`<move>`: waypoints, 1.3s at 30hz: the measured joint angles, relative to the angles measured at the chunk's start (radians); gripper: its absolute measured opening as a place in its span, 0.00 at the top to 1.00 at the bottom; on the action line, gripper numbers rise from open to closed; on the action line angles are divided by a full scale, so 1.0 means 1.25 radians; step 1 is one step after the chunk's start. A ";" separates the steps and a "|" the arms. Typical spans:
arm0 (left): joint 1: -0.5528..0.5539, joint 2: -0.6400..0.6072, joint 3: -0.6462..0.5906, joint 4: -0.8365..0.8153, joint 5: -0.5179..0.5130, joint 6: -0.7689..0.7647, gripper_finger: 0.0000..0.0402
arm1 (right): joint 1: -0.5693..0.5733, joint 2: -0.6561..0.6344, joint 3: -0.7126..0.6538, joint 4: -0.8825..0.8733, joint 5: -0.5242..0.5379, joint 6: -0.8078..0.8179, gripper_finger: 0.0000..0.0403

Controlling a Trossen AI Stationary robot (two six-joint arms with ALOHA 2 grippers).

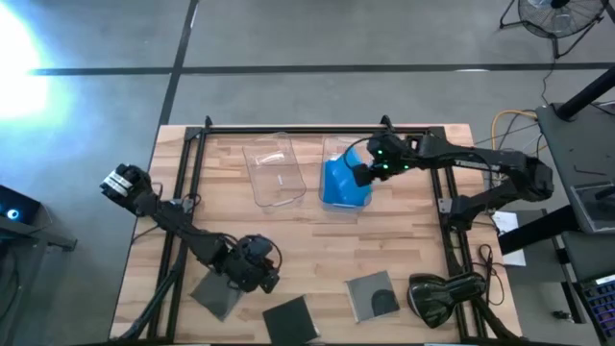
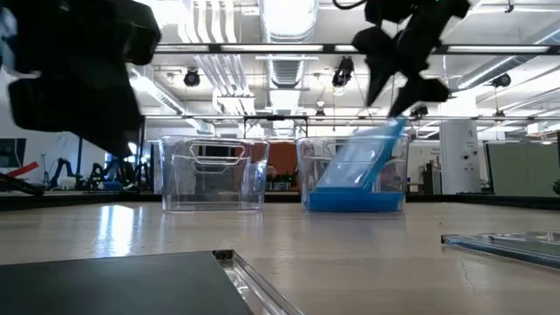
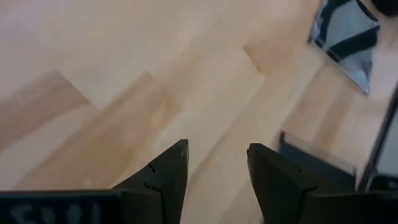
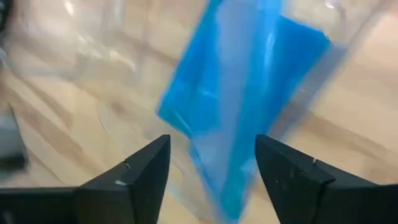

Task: Pick & place jewel cases by type
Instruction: Put the blue CD case into the right transparent bin, then put the middle black CD case into the left transparent bin

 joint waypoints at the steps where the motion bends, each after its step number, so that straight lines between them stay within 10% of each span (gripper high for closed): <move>1: -0.007 0.000 0.000 -0.002 0.000 -0.002 0.63 | 0.004 -0.008 0.004 -0.032 -0.025 -0.011 0.42; 5: -0.021 -0.001 0.000 -0.005 0.002 -0.003 0.63 | 0.034 -0.011 0.003 -0.152 -0.140 -0.067 0.40; 13: -0.021 -0.001 0.000 0.023 0.035 -0.003 0.63 | 0.201 -0.013 0.002 -0.257 0.170 0.002 0.43; 21: -0.053 0.000 0.001 0.203 0.154 0.132 0.63 | 0.399 0.034 0.002 0.016 -0.040 -0.087 0.47; 39: -0.088 0.160 0.004 0.489 0.274 0.457 0.63 | 0.586 0.308 0.135 0.158 0.026 -0.085 0.47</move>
